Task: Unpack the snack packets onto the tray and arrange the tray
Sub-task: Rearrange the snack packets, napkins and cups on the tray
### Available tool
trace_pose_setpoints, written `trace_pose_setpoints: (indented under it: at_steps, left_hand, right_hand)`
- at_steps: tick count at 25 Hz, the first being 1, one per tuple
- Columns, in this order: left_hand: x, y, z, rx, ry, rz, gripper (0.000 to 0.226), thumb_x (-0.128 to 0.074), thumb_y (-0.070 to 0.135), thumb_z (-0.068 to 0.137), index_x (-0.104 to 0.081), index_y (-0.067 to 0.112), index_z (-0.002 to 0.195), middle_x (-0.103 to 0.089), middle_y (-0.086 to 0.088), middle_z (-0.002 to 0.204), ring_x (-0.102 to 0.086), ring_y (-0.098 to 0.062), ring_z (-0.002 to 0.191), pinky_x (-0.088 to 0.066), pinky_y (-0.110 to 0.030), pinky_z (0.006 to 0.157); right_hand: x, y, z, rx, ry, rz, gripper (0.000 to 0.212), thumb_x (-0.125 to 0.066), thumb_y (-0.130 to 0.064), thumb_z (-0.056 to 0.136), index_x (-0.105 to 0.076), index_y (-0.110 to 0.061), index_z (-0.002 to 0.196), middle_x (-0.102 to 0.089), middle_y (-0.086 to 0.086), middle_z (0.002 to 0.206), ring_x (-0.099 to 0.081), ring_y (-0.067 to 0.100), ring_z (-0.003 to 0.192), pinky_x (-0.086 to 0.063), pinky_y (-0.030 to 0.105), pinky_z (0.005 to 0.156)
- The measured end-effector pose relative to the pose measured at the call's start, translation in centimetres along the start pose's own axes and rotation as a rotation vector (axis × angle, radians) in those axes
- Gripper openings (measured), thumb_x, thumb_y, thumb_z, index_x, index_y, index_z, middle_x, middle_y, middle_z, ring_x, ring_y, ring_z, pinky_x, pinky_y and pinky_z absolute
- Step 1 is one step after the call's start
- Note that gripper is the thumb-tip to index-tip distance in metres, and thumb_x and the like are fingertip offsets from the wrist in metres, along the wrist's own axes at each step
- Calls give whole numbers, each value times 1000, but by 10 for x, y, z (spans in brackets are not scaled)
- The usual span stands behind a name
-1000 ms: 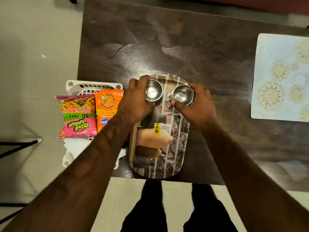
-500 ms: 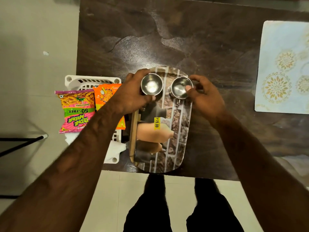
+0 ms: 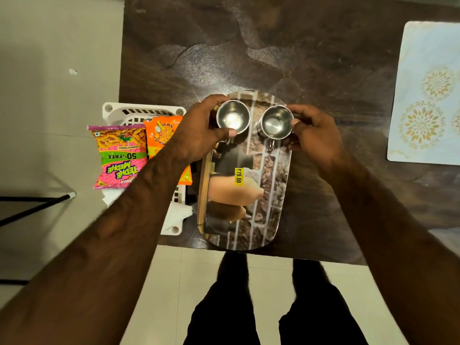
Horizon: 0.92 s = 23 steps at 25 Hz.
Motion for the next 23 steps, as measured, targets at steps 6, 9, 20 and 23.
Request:
trace_pose_setpoints:
  at_steps: [6,9,20,23]
  left_hand:
    - [-3,2,-3,25,-2,35,73,-84,19,78,-50,22,143,-57,-12,134,-59,-23,118,-50,-44,104]
    - [-3,11,-16,10,37,91,75,-82,25,80,-46,23,145,-53,-9,135,-57,-21,119,-50,-36,102]
    - [45,-60,-129,251,270,157,21,-64,0,89,-67,6,109,-68,-9,115,-65,-26,105,-54,-40,92]
    - [40,-69,-132,249,236,116,21,-65,2,90,-67,9,111,-69,-7,116,-64,-24,108,-54,-40,93]
  right_hand:
    - [-1,0,0,-22,-16,-20,36,-50,-9,108,-68,-23,136,-76,0,114,-71,13,81,-57,18,60]
    - [5,5,-8,72,161,-176,39,-55,-13,103,-65,-26,139,-66,-9,113,-65,6,94,-56,23,86]
    - [-142,-23,-82,119,-342,-189,28,-64,-16,99,-61,-36,117,-70,-17,108,-71,8,92,-59,29,75]
    - [-187,-35,-61,44,-255,-382,37,-66,-39,96,-52,-26,128,-75,-5,118,-74,25,107,-60,46,94]
Point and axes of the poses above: each hand's wrist, its own z-axis towards the middle knuckle, its own x-axis out of the back of the hand, y = z × x, the point moved 1 cm from there along z, towards the middle knuckle
